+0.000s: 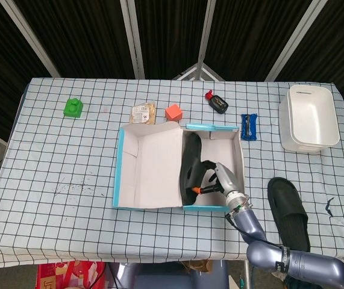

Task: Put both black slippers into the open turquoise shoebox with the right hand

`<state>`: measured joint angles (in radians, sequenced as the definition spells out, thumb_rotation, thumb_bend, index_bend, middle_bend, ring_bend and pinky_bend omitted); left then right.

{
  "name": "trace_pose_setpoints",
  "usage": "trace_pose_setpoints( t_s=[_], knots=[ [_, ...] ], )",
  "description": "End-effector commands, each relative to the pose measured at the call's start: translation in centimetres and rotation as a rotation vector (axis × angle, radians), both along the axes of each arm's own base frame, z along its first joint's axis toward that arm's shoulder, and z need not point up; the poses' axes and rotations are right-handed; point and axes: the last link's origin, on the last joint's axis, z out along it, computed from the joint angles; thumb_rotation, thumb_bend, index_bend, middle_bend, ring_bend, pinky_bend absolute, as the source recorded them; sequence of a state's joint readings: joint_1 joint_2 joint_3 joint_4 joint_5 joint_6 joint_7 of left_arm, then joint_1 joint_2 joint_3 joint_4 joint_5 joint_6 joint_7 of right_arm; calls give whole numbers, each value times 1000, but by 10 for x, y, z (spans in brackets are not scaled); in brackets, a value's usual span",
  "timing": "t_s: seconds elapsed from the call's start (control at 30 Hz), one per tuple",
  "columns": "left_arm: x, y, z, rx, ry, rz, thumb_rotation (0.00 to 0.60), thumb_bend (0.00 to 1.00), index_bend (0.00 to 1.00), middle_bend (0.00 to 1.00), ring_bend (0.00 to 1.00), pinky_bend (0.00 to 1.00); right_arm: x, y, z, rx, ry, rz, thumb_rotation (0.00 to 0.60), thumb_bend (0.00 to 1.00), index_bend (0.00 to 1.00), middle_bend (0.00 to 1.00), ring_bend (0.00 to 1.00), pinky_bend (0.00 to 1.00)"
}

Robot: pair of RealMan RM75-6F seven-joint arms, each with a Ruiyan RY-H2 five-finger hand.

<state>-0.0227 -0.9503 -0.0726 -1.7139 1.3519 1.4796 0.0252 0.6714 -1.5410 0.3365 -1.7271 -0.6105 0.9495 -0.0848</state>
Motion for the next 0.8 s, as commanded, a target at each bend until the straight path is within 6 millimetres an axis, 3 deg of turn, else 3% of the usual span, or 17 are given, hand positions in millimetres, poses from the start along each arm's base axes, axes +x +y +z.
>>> trace_pose_setpoints(
  t_s=[0.03,0.43,0.8],
  knots=[
    [0,0,0,-1,0,0,600,367,39,0,0,17,-2,2,-2,-6,53,42,600,672,660,434,440,441],
    [1,-1,0,-4,-2,0,600,367,39,0,0,17,-3,6,-11,-16,163,126,600,677,664,434,440,441],
    [0,0,0,-5,-5,2,600,367,39,0,0,17,3,4,-10,-14,150,131,600,678,658,434,427,441]
  ],
)
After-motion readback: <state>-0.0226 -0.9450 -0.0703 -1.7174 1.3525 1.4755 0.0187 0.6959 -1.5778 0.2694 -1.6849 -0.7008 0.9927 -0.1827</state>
